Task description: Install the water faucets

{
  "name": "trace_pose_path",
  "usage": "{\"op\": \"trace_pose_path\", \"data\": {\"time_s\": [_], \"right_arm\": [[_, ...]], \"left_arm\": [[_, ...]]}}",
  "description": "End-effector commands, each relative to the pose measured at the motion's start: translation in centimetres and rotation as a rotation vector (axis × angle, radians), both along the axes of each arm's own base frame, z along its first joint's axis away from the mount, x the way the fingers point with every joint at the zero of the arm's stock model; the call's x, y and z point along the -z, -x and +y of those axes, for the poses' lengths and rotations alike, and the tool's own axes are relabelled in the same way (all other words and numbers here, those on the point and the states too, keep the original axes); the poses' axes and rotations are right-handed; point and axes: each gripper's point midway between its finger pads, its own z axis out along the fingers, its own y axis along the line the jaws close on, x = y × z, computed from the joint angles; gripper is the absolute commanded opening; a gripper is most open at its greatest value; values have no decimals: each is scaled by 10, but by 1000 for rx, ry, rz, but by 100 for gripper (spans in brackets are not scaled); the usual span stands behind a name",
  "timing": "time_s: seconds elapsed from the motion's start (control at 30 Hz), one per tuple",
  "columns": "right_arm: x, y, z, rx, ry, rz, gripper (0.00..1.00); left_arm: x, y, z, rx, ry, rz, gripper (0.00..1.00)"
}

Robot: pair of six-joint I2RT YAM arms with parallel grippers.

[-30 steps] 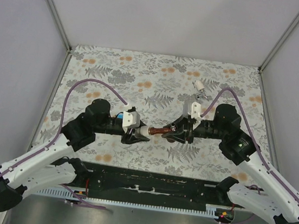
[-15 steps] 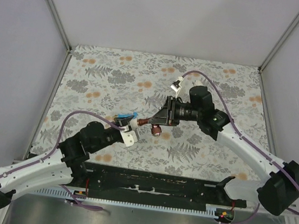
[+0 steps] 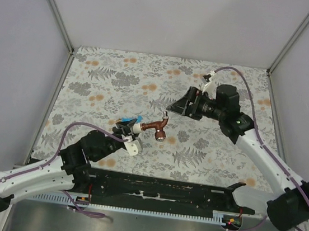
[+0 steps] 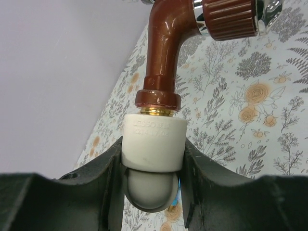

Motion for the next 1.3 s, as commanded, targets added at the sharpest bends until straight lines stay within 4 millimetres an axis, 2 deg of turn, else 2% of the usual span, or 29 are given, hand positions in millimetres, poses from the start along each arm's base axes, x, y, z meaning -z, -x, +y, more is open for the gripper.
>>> {"op": "trace_pose_path", "data": {"time_s": [0.0, 0.1, 0.2, 0.4, 0.53, 0.7, 1.07, 1.27], "right_arm": [[-57, 5, -37, -7, 130, -504, 98], [-67, 25, -55, -88, 228, -764, 98], [-65, 47, -67, -191, 298, -1010, 98], [-64, 74, -72, -334, 341, -1274, 98], [-60, 84, -69, -430, 370, -1317, 98], [-56, 91, -60, -509, 409, -1378, 98], [-58, 102, -42, -580, 409, -1471, 96], [-51, 108, -30, -641, 417, -1499, 95]], "left_arm": [[-48, 6, -14, 56, 175, 26, 2], [-48, 10, -22, 102, 196, 114, 2], [-50, 21, -35, 211, 219, 201, 2], [-41, 47, -58, 405, 191, 396, 2], [-40, 56, -64, 472, 178, 464, 2], [-40, 59, -65, 487, 177, 497, 2], [-39, 60, -68, 502, 173, 548, 2], [-38, 64, -70, 524, 169, 571, 2]]}}
